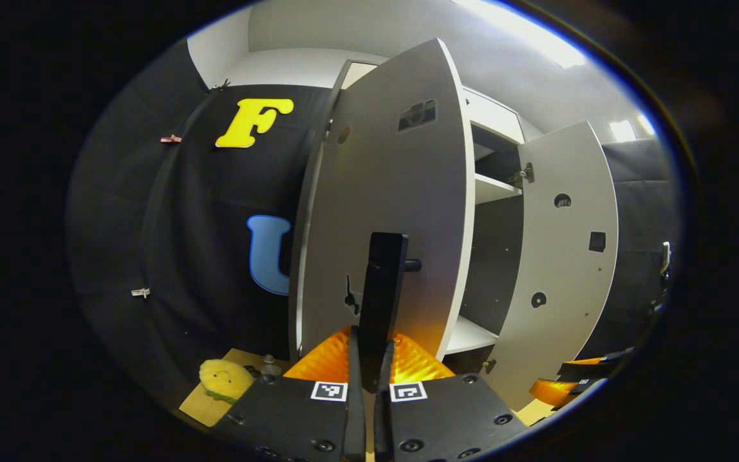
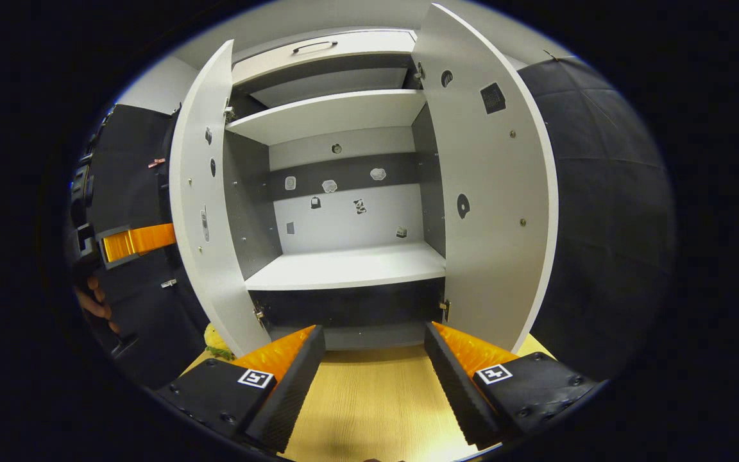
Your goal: Open the right door of the double-door shoe cabinet with the right hand, and open the left door with the left hand.
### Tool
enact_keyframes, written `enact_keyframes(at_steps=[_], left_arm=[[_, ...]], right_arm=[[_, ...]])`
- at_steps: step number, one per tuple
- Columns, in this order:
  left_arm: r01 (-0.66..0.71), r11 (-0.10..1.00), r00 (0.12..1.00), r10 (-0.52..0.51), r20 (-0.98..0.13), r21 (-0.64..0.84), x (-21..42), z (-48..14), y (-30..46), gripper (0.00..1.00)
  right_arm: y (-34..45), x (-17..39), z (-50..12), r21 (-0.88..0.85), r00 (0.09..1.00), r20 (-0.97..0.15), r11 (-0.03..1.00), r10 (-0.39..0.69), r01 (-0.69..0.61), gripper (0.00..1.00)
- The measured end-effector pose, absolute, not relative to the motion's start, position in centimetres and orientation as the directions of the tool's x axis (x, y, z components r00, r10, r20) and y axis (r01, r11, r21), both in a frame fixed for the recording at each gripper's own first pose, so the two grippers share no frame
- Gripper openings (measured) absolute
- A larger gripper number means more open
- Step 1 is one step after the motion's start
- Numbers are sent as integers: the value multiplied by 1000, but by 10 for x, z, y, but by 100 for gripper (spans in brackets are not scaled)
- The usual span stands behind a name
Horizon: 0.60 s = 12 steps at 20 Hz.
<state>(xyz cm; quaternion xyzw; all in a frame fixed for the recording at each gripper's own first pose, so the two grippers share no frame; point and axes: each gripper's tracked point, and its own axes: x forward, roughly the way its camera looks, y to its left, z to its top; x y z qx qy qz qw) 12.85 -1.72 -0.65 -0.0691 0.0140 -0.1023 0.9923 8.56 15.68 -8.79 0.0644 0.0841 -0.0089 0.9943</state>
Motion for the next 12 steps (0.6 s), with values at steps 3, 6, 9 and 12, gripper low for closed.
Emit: enact_keyframes(at_steps=[3,6,9,12], left_arm=[[151,981,988,-154,-17,-125,129,-8,-5,10],[72,988,996,-79,-44,-133,129,-9,11,11],[-3,994,999,-3,-54,-111,124,-9,31,5],[56,985,994,-70,-82,-164,127,-11,24,5]], right_arm=[[163,87,-89,127,985,-171,992,9,13,99],[168,87,-88,123,985,-169,992,21,-1,99],[169,87,-90,114,983,-180,993,22,-2,98],[170,84,-90,118,980,-197,993,24,0,98]])
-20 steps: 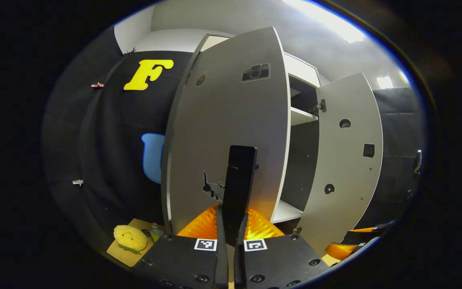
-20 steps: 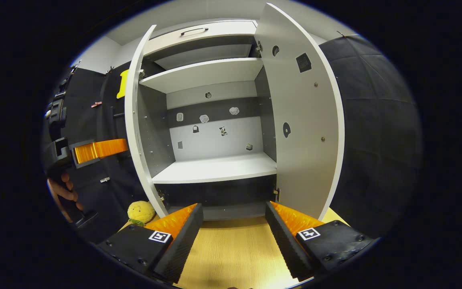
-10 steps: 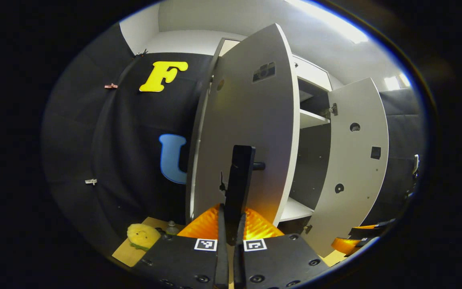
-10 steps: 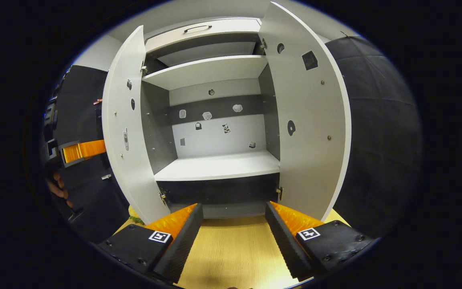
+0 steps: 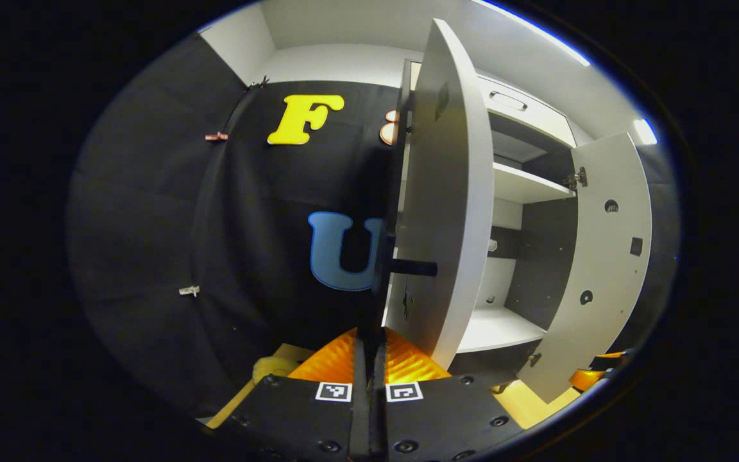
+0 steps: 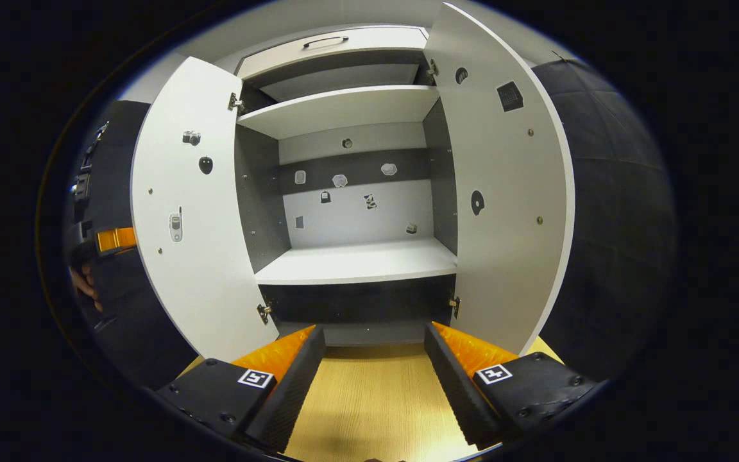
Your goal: Open the right door of the double-door shoe cabinet with the right hand, and open the left door with the left hand.
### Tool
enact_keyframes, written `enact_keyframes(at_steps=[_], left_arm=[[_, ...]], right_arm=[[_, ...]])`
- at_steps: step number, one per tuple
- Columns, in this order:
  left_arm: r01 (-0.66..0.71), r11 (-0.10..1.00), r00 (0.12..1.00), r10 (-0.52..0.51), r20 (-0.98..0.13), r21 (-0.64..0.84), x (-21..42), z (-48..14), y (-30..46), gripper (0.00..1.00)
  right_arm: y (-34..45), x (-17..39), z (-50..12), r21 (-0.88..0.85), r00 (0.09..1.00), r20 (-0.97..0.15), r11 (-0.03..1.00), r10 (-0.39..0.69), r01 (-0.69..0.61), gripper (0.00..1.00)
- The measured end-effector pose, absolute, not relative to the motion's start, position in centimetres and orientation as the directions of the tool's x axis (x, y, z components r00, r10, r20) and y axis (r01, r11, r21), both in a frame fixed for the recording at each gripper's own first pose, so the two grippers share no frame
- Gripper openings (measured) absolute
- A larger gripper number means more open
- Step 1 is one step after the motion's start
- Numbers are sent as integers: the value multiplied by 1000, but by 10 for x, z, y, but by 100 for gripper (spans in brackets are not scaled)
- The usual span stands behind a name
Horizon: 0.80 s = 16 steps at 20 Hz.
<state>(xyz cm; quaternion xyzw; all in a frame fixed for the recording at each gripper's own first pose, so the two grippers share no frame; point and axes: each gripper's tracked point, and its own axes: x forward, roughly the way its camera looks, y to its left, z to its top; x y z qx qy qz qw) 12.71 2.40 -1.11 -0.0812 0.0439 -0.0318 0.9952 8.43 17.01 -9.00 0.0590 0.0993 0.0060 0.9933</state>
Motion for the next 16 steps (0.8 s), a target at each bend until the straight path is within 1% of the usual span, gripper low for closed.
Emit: enact_keyframes(at_steps=[4,6,8,10,13,14,16], left_arm=[[54,986,994,-68,-85,-160,121,-10,32,5],[60,982,993,-76,-87,-177,108,-9,31,5],[37,984,995,-52,-81,-176,92,-5,35,5],[-19,990,997,7,-81,-142,73,-4,44,5],[-80,990,994,70,-88,-115,47,-1,36,5],[-80,990,994,71,-79,-118,39,2,27,5],[-60,992,996,53,-71,-107,27,2,0,1]], right_arm=[[162,79,-78,118,983,-185,993,2,20,99],[155,75,-73,121,984,-176,992,0,22,98],[145,70,-68,116,986,-165,993,-1,20,98],[134,65,-67,121,987,-162,993,1,18,98],[117,50,-61,157,987,-158,988,19,6,99],[111,44,-58,159,987,-156,987,25,0,99],[96,31,-51,155,990,-135,988,29,-8,99]])
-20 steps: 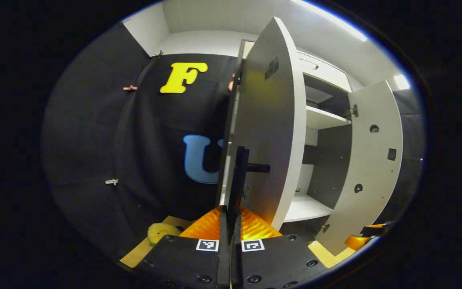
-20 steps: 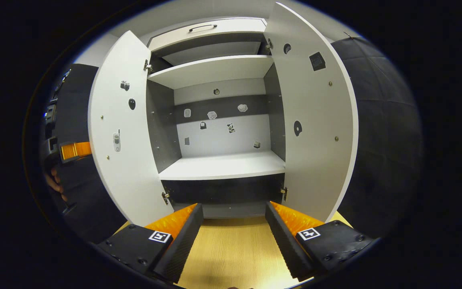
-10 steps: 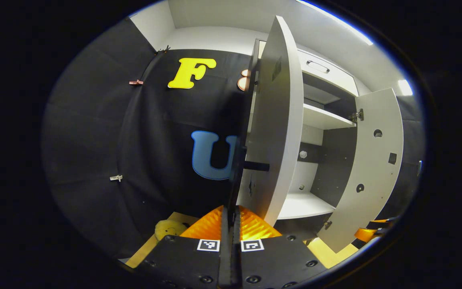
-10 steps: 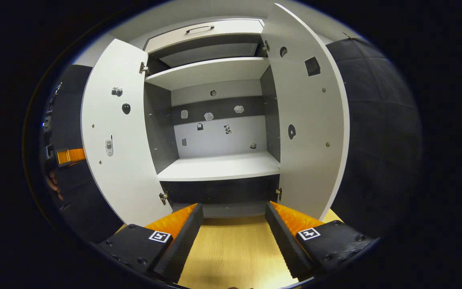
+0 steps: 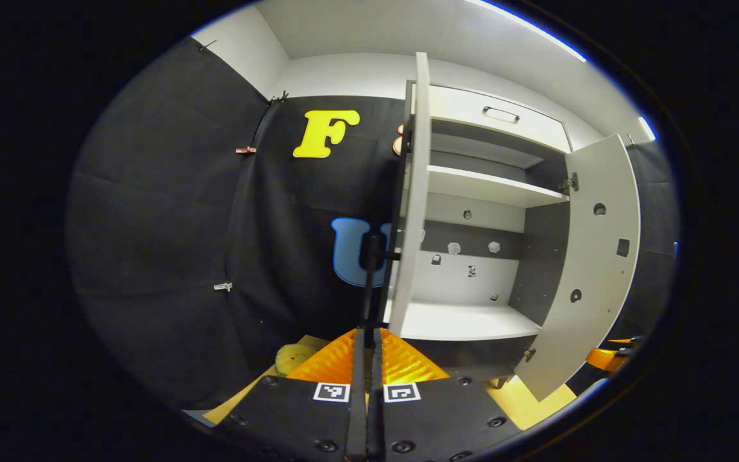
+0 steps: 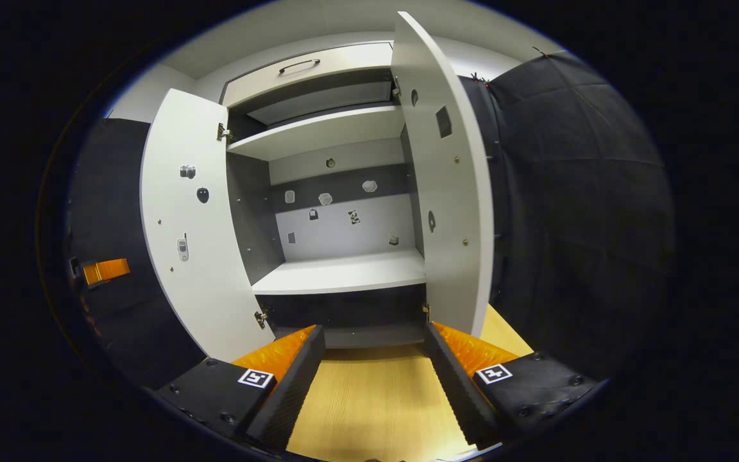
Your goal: Open the right door of the double-door shoe cabinet with the right hand, and open the left door with the left hand.
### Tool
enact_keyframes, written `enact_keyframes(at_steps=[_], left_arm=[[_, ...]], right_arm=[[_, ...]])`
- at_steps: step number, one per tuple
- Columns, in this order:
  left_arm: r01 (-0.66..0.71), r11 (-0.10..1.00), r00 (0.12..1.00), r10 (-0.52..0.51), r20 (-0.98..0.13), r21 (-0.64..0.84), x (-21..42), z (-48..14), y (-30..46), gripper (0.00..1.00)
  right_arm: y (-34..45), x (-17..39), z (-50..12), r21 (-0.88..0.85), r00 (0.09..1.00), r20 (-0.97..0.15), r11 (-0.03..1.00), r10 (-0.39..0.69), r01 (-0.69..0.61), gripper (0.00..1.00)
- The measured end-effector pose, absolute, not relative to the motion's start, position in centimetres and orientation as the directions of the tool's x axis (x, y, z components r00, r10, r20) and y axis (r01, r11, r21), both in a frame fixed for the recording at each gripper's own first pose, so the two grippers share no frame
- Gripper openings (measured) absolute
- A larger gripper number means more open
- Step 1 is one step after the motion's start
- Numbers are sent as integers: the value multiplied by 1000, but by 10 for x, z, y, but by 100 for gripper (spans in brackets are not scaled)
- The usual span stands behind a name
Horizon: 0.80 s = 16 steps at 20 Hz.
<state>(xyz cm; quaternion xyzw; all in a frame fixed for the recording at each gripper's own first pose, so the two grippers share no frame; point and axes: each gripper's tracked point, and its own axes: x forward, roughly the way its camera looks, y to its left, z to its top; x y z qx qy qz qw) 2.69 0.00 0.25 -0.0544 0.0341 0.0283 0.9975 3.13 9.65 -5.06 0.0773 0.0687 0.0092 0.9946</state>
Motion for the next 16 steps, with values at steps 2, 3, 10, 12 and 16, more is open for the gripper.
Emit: enact_keyframes(at_steps=[2,3,10,12,16], left_arm=[[-43,997,996,37,-86,-71,16,2,-24,11],[-37,998,996,32,-85,-58,10,5,-36,15],[-11,1000,999,10,-46,-21,-37,8,-97,97],[-14,1000,998,13,-60,-11,-46,1,-106,97],[-26,1000,997,26,-73,13,-59,-8,-112,99]], right_arm=[[85,17,-45,165,991,-130,986,42,-20,99],[79,10,-39,171,992,-119,985,49,-29,99],[45,-27,-11,138,997,-38,989,62,-56,98],[41,-37,-10,127,997,-32,990,71,-66,100],[39,-46,-19,121,997,-33,990,74,-70,98]])
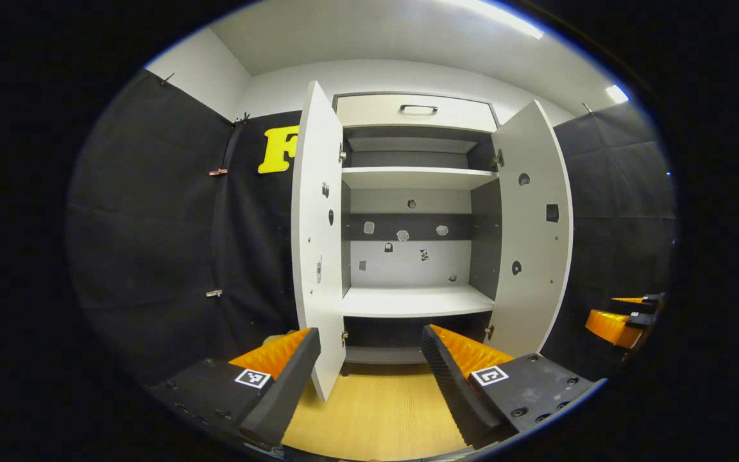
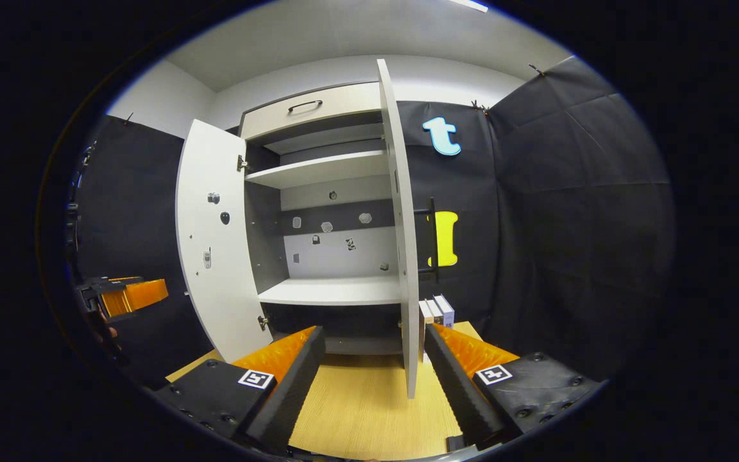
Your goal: Open the right door of the double-door shoe cabinet with the right hand, and open the left door with the left hand.
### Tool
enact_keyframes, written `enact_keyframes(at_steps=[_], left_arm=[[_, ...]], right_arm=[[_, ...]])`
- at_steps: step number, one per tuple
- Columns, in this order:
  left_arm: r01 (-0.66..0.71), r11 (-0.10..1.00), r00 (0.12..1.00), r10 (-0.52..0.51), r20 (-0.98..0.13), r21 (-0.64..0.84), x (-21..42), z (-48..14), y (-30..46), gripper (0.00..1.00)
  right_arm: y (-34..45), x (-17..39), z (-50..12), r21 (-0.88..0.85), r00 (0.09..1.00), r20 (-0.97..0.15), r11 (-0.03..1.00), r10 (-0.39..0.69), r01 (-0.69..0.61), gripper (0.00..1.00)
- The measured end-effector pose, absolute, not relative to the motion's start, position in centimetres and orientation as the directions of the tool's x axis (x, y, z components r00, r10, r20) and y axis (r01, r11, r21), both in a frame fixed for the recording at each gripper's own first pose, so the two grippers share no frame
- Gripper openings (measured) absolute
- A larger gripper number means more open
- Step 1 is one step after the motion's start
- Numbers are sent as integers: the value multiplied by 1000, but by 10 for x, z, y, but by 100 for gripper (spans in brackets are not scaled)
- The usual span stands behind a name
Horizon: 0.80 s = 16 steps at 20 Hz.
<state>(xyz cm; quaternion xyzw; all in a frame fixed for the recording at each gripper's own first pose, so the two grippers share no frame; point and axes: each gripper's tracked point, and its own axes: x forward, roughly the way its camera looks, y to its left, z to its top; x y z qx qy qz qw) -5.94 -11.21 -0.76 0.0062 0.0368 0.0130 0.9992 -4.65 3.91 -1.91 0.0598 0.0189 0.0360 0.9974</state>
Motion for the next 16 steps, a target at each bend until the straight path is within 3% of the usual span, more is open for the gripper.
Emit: enact_keyframes(at_steps=[5,16], left_arm=[[-37,998,995,41,-87,51,-62,-21,-108,98],[-88,995,993,92,-80,53,-36,-45,-90,98]], right_arm=[[46,-47,-28,163,995,-43,983,88,-80,98],[34,-22,-62,106,998,-68,994,-9,17,99]])
